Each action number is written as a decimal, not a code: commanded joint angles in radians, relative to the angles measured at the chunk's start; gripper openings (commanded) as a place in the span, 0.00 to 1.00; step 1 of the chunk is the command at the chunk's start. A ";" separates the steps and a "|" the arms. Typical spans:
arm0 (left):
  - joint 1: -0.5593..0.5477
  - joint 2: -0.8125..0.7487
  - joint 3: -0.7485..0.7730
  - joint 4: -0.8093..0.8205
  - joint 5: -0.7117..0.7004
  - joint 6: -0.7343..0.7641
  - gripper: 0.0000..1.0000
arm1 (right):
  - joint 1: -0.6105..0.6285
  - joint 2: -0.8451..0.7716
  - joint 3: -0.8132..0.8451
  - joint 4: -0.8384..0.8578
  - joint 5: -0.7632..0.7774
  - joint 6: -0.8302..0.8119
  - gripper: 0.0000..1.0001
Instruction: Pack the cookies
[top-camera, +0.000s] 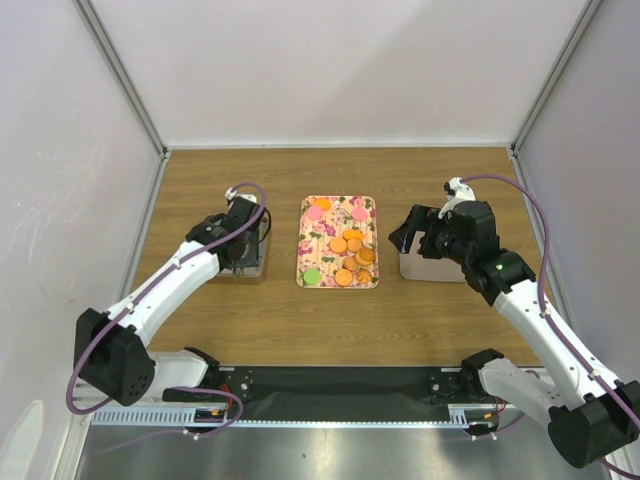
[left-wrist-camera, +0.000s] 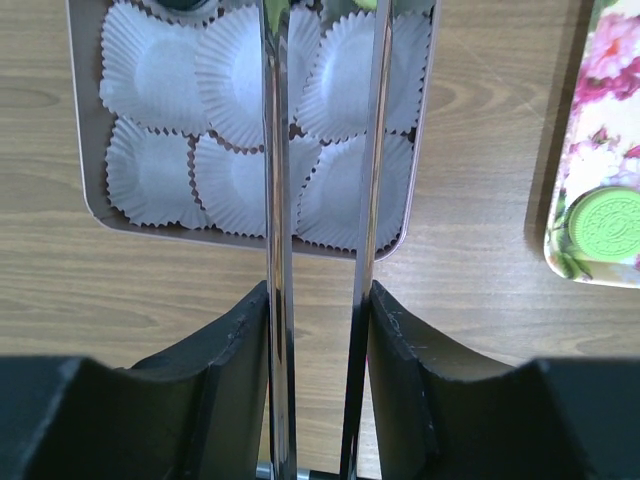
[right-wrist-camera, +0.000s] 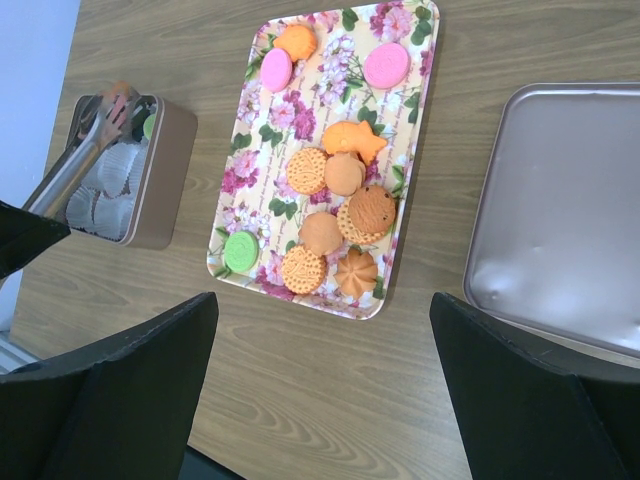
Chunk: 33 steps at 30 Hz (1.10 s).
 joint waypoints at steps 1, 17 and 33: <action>0.006 -0.033 0.060 0.007 -0.009 0.023 0.44 | -0.001 -0.009 0.009 0.029 -0.010 0.007 0.95; -0.279 -0.058 0.180 -0.054 0.013 -0.090 0.43 | 0.001 -0.015 0.017 0.020 0.013 -0.001 0.95; -0.495 0.203 0.218 0.021 0.051 -0.140 0.45 | -0.001 -0.049 0.017 -0.023 0.036 -0.019 0.95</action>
